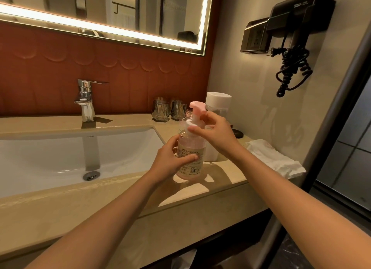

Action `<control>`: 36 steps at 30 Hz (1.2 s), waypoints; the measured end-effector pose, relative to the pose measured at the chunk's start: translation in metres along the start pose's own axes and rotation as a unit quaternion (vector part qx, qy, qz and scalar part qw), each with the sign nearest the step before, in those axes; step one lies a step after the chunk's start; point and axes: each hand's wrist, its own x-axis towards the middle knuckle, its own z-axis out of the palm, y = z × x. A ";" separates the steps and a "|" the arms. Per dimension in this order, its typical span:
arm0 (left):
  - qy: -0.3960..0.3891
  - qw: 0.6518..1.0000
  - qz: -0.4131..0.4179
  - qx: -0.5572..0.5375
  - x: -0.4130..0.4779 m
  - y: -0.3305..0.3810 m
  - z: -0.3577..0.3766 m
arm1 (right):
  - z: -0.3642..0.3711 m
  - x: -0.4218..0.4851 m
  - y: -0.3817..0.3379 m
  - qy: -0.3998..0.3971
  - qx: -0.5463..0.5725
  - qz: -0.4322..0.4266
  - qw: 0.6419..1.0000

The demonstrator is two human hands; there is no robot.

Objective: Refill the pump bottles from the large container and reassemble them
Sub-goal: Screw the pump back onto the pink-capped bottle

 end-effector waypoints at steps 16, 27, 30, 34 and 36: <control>0.000 1.000 -0.003 0.004 0.001 -0.002 -0.001 | 0.006 0.005 -0.006 0.019 -0.146 -0.032 0.989; -0.002 1.000 0.003 0.000 0.002 -0.001 0.000 | 0.005 -0.003 0.006 -0.044 -0.101 -0.047 0.993; -0.004 1.000 0.005 0.002 0.002 -0.001 -0.001 | 0.008 -0.004 0.007 -0.016 -0.141 -0.060 0.988; -0.045 0.999 -0.003 -0.025 0.001 -0.001 -0.007 | 0.010 -0.007 0.004 0.018 -0.178 -0.061 0.982; -0.082 0.995 -0.008 -0.048 -0.001 0.000 -0.012 | 0.010 -0.007 0.003 0.040 -0.223 -0.056 0.972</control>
